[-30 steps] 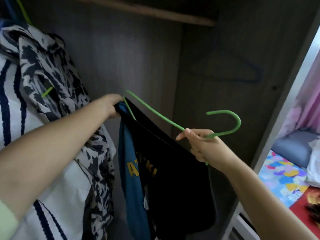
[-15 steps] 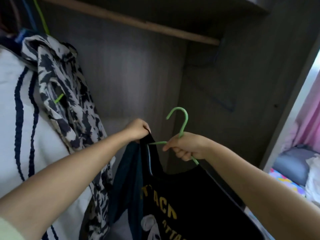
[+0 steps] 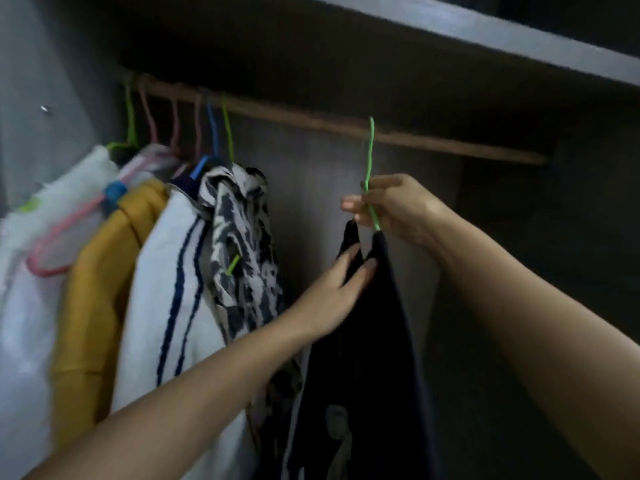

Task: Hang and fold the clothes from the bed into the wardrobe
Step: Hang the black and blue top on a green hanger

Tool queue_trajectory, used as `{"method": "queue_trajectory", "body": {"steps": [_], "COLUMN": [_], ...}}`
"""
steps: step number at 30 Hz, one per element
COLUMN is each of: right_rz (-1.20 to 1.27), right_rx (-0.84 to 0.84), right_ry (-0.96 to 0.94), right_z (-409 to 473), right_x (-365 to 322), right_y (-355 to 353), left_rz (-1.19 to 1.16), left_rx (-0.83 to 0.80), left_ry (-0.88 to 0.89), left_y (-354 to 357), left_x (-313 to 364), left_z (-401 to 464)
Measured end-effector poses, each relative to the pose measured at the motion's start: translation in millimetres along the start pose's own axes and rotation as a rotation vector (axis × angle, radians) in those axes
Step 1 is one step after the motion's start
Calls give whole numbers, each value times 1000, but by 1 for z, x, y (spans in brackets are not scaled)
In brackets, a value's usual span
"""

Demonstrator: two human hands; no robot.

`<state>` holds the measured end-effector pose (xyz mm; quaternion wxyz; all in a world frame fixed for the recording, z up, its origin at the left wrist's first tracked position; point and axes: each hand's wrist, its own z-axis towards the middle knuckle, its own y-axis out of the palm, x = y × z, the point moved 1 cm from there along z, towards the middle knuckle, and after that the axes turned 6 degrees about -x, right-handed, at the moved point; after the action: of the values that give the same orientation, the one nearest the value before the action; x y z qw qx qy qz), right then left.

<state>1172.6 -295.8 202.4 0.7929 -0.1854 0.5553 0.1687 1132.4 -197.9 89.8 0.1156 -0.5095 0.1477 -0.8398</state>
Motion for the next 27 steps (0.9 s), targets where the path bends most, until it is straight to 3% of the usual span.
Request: {"method": "queue_trajectory", "body": {"steps": [2, 5, 7, 8, 11, 15, 20, 27], "right_rz": [-156, -398, -448, -457, -440, -648, -729, -547], "right_rx": [-39, -48, -51, -48, -46, -117, -90, -1], "right_ry": [-120, -254, -266, -271, -273, -236, -168, -327], "right_z": [25, 59, 83, 92, 115, 134, 150, 125], "right_x": [-21, -49, -52, -50, -32, 5, 18, 54], "right_y": [25, 57, 76, 85, 112, 139, 161, 149], "left_rz": [-153, -581, -636, -514, 264, 886, 1163, 1609], "left_rx": [81, 213, 279, 343, 313, 240, 244, 295], "left_ry": [5, -62, -29, -13, -173, -329, -293, 0], "left_y": [-23, -69, -87, -98, -121, -142, -163, -151], "left_x": [25, 65, 79, 82, 74, 38, 6, 17], "left_z": [9, 16, 6, 1, -5, -17, -31, -46]}}
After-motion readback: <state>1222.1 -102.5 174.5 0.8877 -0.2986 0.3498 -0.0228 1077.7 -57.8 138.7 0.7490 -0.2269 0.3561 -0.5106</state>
